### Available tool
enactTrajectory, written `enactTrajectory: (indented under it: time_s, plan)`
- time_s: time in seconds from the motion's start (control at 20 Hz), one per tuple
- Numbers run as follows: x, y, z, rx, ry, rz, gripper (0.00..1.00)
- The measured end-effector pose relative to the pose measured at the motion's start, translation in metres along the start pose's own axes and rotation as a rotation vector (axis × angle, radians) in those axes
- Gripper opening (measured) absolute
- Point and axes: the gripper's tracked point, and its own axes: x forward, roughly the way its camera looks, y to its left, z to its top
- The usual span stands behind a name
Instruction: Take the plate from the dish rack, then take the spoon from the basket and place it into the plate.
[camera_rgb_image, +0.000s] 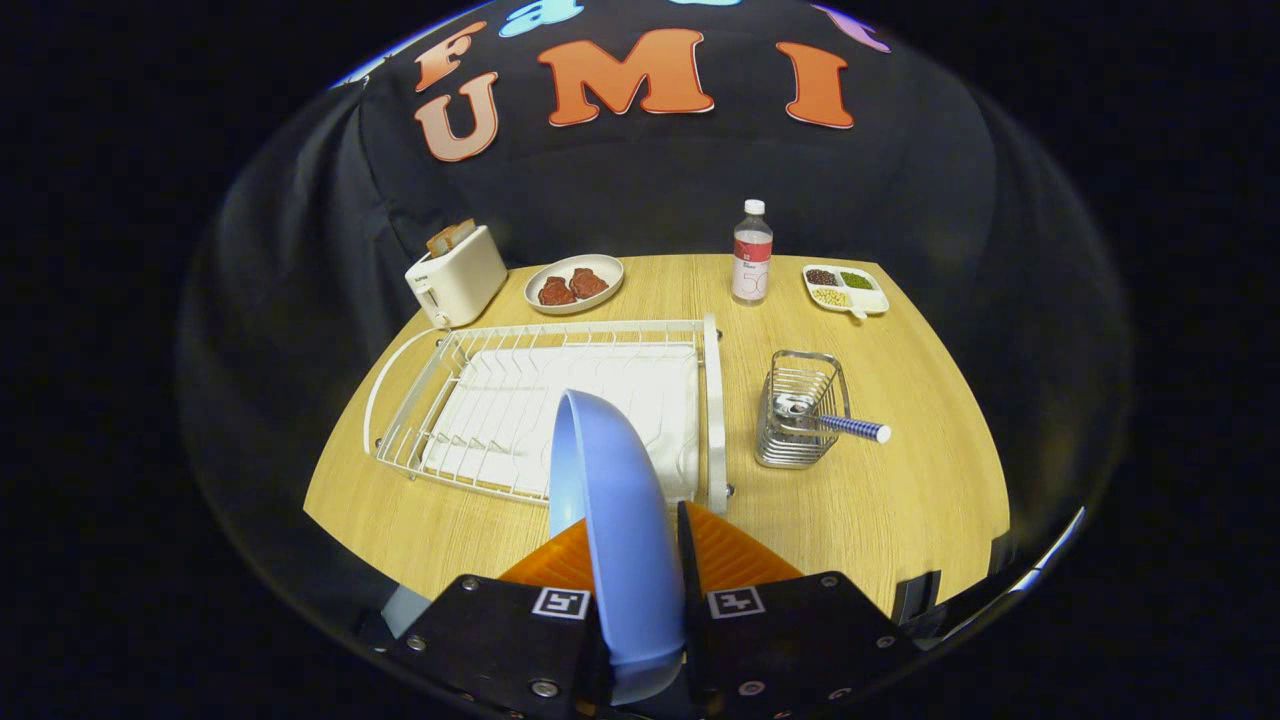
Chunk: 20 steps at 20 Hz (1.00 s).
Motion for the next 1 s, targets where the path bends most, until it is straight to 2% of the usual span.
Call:
enactTrajectory:
  time_s: [0.45,0.8,1.0]
  plan:
    - [0.028,0.005,-0.073,0.138,0.086,0.136,0.28]
    - [0.045,0.022,-0.085,0.182,0.065,0.226,0.29]
    - [0.054,0.020,-0.092,0.204,0.038,0.227,0.34]
